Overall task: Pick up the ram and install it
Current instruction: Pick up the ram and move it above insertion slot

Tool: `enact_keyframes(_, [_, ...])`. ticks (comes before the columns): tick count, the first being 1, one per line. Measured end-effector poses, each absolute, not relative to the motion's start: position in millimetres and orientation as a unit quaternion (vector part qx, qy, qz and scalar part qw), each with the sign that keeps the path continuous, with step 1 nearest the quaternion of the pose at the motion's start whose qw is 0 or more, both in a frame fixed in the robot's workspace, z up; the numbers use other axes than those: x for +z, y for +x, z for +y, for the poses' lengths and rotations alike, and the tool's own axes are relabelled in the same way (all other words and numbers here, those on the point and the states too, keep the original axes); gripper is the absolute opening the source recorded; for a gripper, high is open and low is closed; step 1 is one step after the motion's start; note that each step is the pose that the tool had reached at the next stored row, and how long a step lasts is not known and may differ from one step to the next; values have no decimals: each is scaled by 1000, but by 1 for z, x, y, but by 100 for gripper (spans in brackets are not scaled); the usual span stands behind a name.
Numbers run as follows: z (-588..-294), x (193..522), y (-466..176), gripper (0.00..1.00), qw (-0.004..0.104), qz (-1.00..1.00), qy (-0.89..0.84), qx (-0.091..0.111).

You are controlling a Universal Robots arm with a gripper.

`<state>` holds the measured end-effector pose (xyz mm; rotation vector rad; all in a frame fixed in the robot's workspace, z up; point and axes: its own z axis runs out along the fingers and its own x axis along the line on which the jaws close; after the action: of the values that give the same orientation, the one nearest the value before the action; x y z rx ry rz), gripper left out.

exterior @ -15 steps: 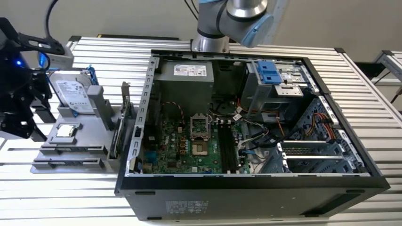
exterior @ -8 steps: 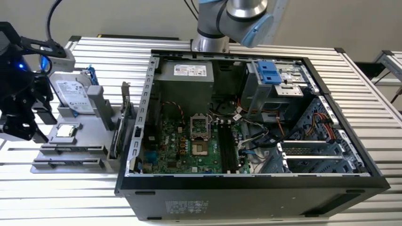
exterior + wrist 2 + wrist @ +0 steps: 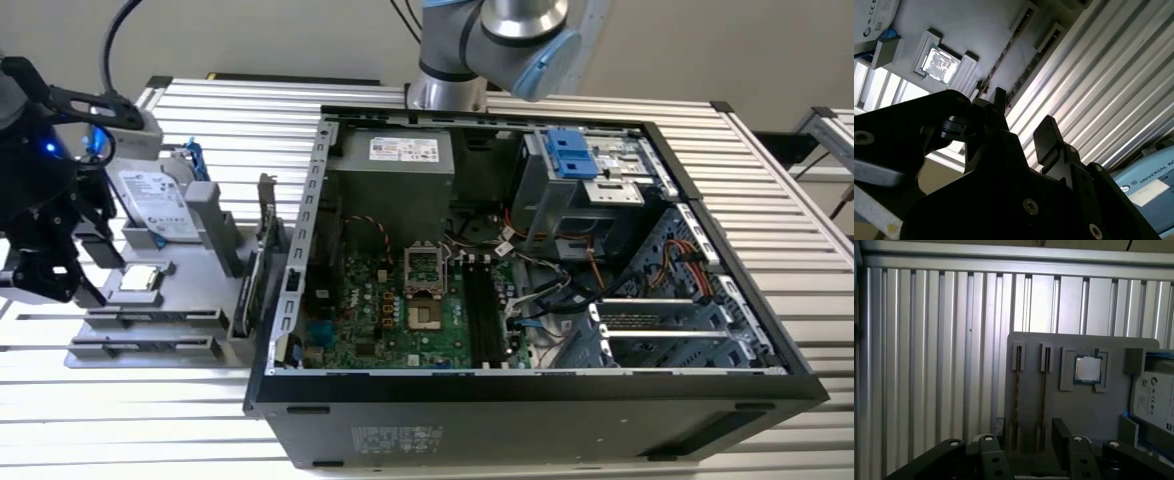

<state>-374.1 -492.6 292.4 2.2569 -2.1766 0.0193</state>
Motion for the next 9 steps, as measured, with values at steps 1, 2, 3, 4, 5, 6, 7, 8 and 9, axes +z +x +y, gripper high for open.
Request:
enact_keyframes(1, [-493, 292, -374, 100, 3, -694, 720, 6])
enact_keyframes(2, [-493, 291, -374, 100, 3, -694, 720, 6])
enact_keyframes(3, [-493, 290, -374, 100, 3, -694, 720, 6])
enact_keyframes(4, [-493, 289, -374, 100, 3, -694, 720, 6])
enact_keyframes(5, [-493, 288, -374, 100, 3, -694, 720, 6])
enact_keyframes(6, [-493, 287, -374, 100, 3, -694, 720, 6])
enact_keyframes(7, [-493, 286, -374, 100, 3, -694, 720, 6])
enact_keyframes(8, [-493, 285, -374, 100, 3, -694, 720, 6])
enact_keyframes(9, [-493, 284, -374, 100, 3, -693, 720, 6])
